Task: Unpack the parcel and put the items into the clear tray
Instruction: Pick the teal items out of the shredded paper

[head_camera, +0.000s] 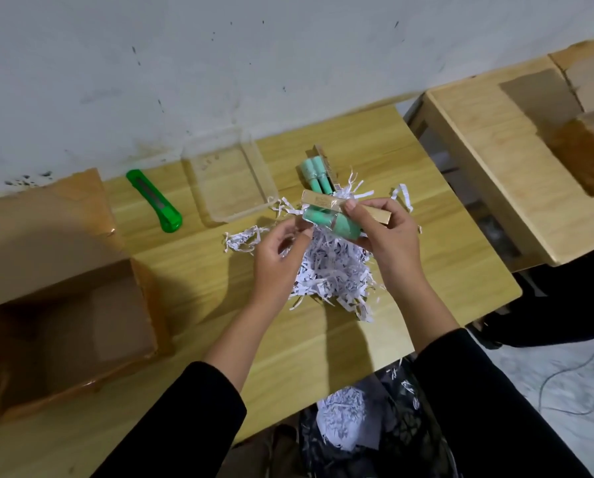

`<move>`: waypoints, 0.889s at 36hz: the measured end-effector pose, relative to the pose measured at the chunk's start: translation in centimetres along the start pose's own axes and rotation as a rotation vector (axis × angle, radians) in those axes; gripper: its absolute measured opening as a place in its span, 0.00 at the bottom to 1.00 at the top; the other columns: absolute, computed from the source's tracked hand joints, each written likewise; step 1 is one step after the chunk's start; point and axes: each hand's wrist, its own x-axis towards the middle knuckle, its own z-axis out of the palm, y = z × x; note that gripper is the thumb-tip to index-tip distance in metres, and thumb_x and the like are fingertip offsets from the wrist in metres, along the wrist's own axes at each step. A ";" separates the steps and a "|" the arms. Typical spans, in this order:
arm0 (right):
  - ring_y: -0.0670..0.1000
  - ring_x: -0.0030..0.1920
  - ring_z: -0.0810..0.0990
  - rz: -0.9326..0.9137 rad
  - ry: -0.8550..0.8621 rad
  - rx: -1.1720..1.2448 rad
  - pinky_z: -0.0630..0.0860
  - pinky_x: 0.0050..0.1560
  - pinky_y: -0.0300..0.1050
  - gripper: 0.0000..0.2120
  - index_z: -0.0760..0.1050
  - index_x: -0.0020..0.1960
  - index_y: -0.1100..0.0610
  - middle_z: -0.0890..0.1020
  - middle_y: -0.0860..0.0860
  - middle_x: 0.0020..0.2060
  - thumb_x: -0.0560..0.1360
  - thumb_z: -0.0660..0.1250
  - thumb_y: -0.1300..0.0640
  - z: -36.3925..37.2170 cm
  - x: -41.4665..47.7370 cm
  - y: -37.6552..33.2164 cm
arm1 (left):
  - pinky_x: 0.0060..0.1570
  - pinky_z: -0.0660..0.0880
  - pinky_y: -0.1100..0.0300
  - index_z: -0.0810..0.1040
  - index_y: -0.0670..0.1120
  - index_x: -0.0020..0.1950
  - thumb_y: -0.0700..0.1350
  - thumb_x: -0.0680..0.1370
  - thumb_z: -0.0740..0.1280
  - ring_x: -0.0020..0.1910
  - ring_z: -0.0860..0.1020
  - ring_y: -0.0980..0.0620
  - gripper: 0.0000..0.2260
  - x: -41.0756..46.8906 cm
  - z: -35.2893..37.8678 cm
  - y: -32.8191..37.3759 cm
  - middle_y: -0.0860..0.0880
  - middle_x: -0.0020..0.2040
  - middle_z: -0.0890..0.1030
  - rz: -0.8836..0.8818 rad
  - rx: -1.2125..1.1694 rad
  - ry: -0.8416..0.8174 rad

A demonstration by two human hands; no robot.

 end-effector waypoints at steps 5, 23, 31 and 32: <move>0.52 0.39 0.83 -0.038 -0.005 -0.084 0.82 0.40 0.51 0.07 0.76 0.39 0.57 0.82 0.51 0.36 0.68 0.74 0.62 -0.1 0.1 0.6 | 0.53 0.75 0.59 0.81 0.44 0.50 0.40 0.77 0.65 0.48 0.79 0.51 0.06 -0.6 0.0 0.1 0.45 0.47 0.82 -0.014 -0.030 -0.022; 0.52 0.40 0.78 -0.157 0.076 -0.175 0.77 0.40 0.50 0.07 0.77 0.40 0.53 0.80 0.52 0.39 0.68 0.75 0.58 -1.4 0.6 0.8 | 0.45 0.73 0.55 0.80 0.58 0.35 0.40 0.75 0.67 0.39 0.76 0.51 0.14 -0.1 -2.0 -1.5 0.45 0.36 0.80 0.010 0.161 0.104; 0.44 0.38 0.77 -0.220 0.314 -0.173 0.76 0.37 0.38 0.12 0.71 0.37 0.50 0.79 0.50 0.39 0.66 0.75 0.57 -2.7 5.7 -1.0 | 0.44 0.67 0.81 0.83 0.39 0.47 0.36 0.72 0.70 0.38 0.76 0.61 0.05 -0.7 -3.8 -2.2 0.48 0.43 0.83 0.246 0.639 0.015; 0.46 0.38 0.77 -0.213 0.328 -0.202 0.76 0.38 0.39 0.13 0.70 0.36 0.49 0.78 0.51 0.39 0.65 0.76 0.56 -2.7 6.6 -1.0 | 0.45 0.65 0.81 0.83 0.39 0.47 0.35 0.71 0.70 0.40 0.77 0.57 0.06 -0.7 -3.9 -2.3 0.46 0.43 0.84 0.275 0.685 0.000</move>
